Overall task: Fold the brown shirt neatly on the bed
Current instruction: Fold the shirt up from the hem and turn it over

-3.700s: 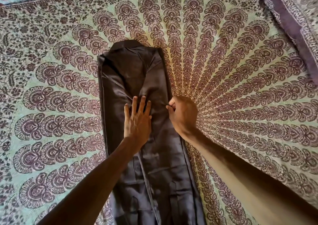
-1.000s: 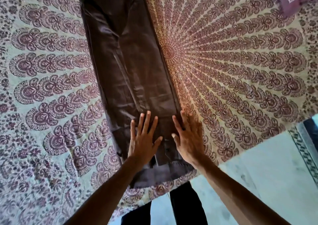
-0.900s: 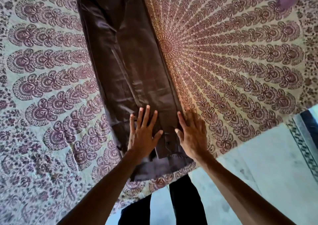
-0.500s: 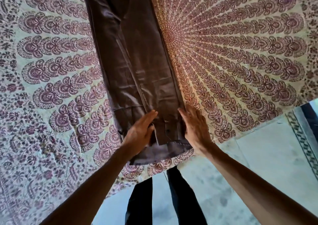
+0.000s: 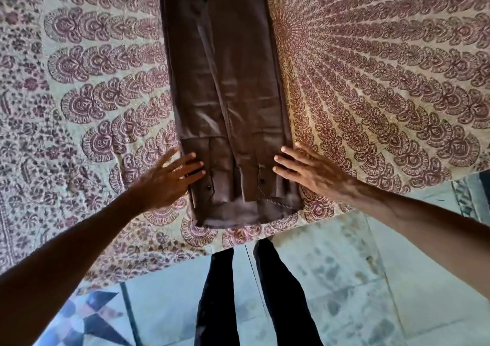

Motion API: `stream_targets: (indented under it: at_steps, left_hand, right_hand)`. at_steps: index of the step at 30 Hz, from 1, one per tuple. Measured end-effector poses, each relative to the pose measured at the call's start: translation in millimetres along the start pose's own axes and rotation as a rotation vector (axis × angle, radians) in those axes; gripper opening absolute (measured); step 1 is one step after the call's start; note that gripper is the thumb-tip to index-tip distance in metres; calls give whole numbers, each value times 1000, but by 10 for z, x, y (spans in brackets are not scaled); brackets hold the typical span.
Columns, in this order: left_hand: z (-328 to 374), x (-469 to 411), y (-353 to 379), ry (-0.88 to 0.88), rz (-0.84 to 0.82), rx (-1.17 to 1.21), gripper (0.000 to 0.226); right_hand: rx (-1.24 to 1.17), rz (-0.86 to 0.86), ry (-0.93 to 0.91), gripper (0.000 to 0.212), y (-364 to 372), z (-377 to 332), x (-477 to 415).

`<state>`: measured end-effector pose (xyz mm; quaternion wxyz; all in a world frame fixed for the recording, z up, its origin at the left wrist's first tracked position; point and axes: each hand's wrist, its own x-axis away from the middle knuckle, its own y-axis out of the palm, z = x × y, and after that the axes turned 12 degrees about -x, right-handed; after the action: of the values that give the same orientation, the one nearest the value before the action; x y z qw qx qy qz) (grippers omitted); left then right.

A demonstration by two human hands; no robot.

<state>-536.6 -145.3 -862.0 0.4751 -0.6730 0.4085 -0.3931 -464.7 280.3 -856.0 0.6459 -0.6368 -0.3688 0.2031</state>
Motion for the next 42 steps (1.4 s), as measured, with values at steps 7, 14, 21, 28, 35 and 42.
stream_targets:
  at_steps: [7,14,21,28,35,42]
  left_hand:
    - [-78,-143,1,88,-67,25,61]
    - [-124,-417,-252,-217,183,482,31]
    - [-1034,-1079,-732,-999,533,1245,35]
    - [-2245,-1854,239,-1338,144,1680,22]
    - [-2311,-1802,279,-1407,-4,1504,34]
    - [-2129,-1703,457,-1541,176,1412,48]
  right_hand:
    - [-142,47,-3,50,-107,4,-137]
    - [-770,214,410,45,-568,13,-409]
    - [-1386,605,668,24,-1153,868,-1074]
    - [-1567,521,1118,18,-825,2080,-2191]
    - [-1224,573,1245,48,-635,2004,-2299]
    - [-988,723,1037,44,-624,2128,-2389]
